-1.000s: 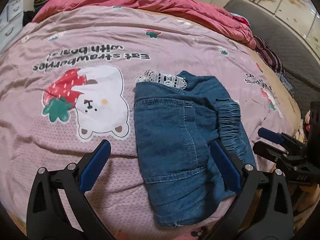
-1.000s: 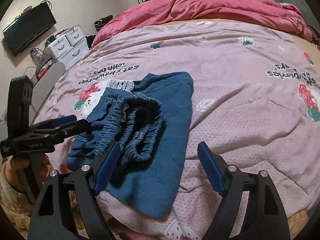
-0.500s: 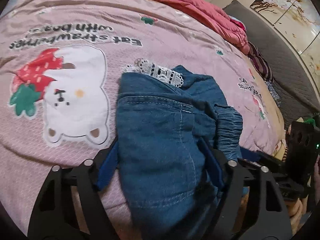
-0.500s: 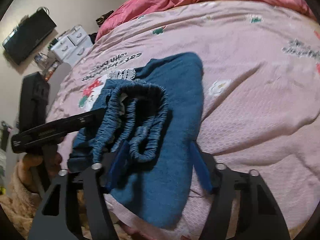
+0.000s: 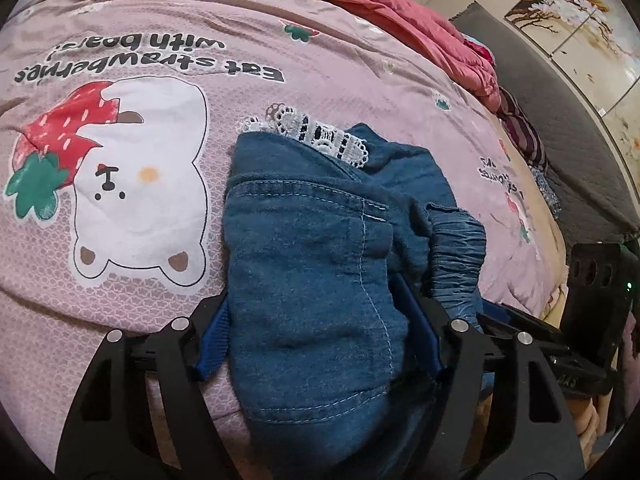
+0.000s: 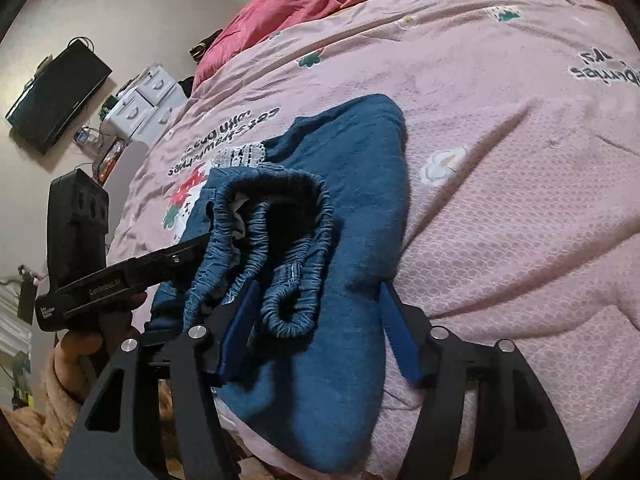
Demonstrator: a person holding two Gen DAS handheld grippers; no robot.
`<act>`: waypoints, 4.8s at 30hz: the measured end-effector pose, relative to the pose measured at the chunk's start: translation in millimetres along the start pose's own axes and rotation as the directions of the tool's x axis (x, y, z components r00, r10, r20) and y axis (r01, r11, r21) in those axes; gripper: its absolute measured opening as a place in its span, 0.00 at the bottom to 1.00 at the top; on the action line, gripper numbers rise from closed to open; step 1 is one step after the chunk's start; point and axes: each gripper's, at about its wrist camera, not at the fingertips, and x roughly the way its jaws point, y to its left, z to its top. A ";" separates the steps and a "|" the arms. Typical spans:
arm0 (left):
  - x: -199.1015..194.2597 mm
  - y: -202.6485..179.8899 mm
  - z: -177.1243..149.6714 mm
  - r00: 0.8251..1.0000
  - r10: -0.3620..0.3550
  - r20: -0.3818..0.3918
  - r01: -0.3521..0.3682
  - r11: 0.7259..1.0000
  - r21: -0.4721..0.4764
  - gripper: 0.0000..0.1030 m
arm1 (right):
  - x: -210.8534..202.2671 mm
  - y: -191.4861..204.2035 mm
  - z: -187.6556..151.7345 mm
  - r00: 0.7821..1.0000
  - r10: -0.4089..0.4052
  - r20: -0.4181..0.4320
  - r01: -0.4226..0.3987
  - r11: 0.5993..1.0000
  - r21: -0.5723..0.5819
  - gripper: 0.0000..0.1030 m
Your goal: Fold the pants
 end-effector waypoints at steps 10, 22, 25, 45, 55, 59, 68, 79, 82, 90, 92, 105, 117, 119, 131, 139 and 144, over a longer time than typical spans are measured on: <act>-14.2 -12.8 -0.3 0.999 0.001 0.036 -0.002 0.999 0.035 0.39 | -6.7 33.8 -6.2 0.996 -0.065 0.064 0.076 0.977 -0.200 0.24; -46.0 -39.1 19.8 0.991 -0.040 0.125 0.028 0.995 0.099 0.36 | -26.3 54.6 14.0 0.984 -0.054 0.167 0.099 0.957 -0.273 0.23; -45.3 -42.4 27.6 0.991 -0.038 0.132 0.023 0.993 0.112 0.36 | -26.5 55.4 22.8 0.982 -0.059 0.181 0.111 0.951 -0.288 0.23; -19.7 -36.5 92.3 0.988 -0.002 0.154 -0.020 0.990 0.141 0.36 | 1.0 46.5 85.1 0.972 -0.089 0.218 0.152 0.944 -0.292 0.23; 3.6 -21.1 98.1 0.993 0.011 0.118 -0.025 0.993 0.112 0.36 | 21.2 38.0 93.2 0.978 -0.101 0.184 0.151 0.948 -0.280 0.23; 13.4 -16.0 95.7 0.995 0.019 0.097 -0.029 0.994 0.103 0.36 | 28.9 30.5 91.1 0.981 -0.111 0.160 0.150 0.954 -0.260 0.23; 26.1 -7.5 90.9 0.996 0.045 0.082 -0.053 0.995 0.089 0.43 | 41.2 10.8 81.5 0.984 -0.141 0.109 0.160 0.968 -0.192 0.28; 31.8 -0.8 87.6 0.996 0.057 0.063 -0.062 0.995 0.076 0.55 | 51.3 -4.5 78.7 0.969 -0.233 0.089 0.244 0.957 -0.155 0.56; 32.7 -0.3 86.8 0.996 0.067 0.056 -0.071 0.995 0.076 0.60 | 52.9 -5.3 77.3 0.965 -0.244 0.092 0.256 0.953 -0.162 0.57; 25.0 0.3 85.7 0.996 0.071 0.059 -0.075 0.994 0.075 0.68 | 49.7 -3.6 76.9 0.963 -0.254 0.094 0.267 0.951 -0.155 0.58; 21.2 0.2 85.6 0.995 0.073 0.066 -0.078 0.994 0.077 0.71 | 47.9 -3.0 76.7 0.957 -0.275 0.098 0.287 0.945 -0.155 0.75; -6.6 -6.6 82.2 0.990 0.082 0.119 -0.091 0.993 0.074 0.86 | 26.3 3.4 69.6 0.940 -0.298 0.165 0.323 0.932 -0.162 0.81; -45.9 -20.7 69.9 0.975 0.102 0.199 -0.123 0.987 0.100 0.91 | -22.4 19.8 59.0 0.899 -0.314 0.306 0.373 0.914 -0.157 0.96; -52.0 -23.0 66.1 0.970 0.116 0.213 -0.141 0.984 0.108 0.91 | -29.1 23.5 54.7 0.893 -0.318 0.318 0.381 0.911 -0.158 0.96; -78.3 -33.2 19.3 0.954 0.149 0.260 -0.185 0.975 0.123 0.91 | -60.5 53.2 20.7 0.877 -0.288 0.384 0.377 0.909 -0.181 0.96; -83.1 -25.7 -17.7 0.948 0.165 0.272 -0.194 0.977 0.083 0.91 | -68.5 64.5 -6.4 0.864 -0.286 0.414 0.399 0.890 -0.219 0.96; -78.8 -19.4 -32.9 0.951 0.181 0.250 -0.205 0.976 0.073 0.91 | -65.2 64.7 -16.5 0.872 -0.275 0.406 0.388 0.894 -0.226 0.96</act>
